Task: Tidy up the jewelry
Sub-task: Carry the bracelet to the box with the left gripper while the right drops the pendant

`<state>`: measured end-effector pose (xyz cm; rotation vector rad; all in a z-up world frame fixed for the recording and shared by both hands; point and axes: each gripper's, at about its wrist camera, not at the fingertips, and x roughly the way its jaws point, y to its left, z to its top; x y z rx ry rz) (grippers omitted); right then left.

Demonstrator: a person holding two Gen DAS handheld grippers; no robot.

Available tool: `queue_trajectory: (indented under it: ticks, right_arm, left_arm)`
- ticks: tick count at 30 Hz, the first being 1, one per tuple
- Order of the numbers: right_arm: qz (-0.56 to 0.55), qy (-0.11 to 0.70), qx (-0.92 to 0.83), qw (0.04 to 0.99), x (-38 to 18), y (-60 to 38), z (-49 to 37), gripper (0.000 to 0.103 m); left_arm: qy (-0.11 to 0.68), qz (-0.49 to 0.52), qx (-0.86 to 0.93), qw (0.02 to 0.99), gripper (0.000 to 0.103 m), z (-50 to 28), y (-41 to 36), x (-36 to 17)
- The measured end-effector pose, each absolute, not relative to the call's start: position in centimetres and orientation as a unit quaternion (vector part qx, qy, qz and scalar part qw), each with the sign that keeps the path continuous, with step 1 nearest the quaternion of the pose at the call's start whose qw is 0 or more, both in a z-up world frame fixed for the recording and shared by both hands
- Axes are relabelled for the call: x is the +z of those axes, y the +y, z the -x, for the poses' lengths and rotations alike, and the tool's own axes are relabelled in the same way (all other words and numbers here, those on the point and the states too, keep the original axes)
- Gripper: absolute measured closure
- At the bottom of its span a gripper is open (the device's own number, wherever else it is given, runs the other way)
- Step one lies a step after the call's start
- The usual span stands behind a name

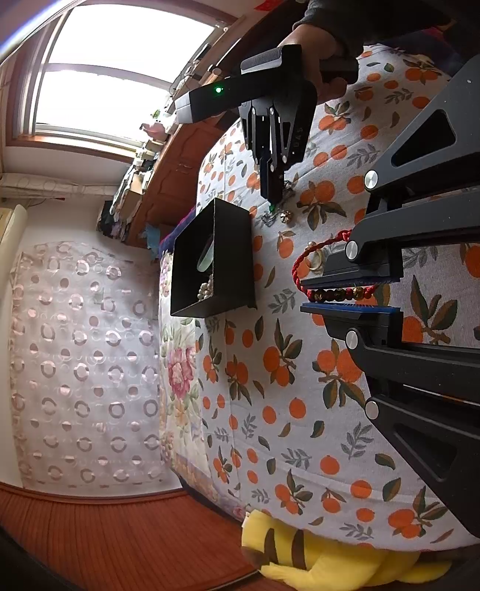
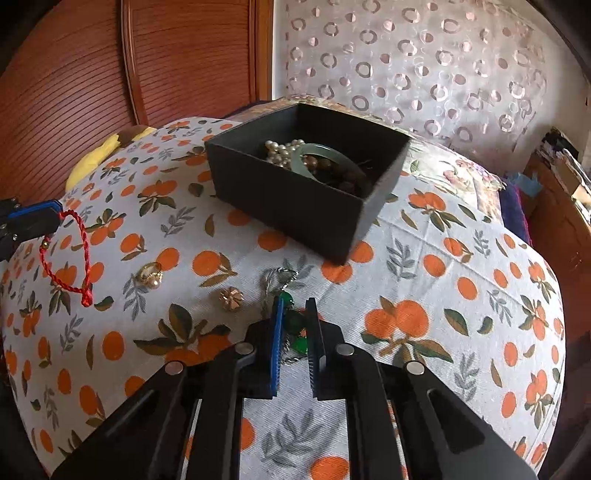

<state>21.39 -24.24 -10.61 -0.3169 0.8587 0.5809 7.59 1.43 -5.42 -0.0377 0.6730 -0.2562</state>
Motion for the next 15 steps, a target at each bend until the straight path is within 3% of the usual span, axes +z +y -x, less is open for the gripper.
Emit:
queue_trajectory:
  ticks: [15]
  right_arm:
    - [0.125,0.359,0.270,0.885,-5.8,-27.2,-19.4,0.090]
  left_arm:
    - [0.325,0.016,-0.128,0.937,0.097,-8.1,1.1,-4.9]
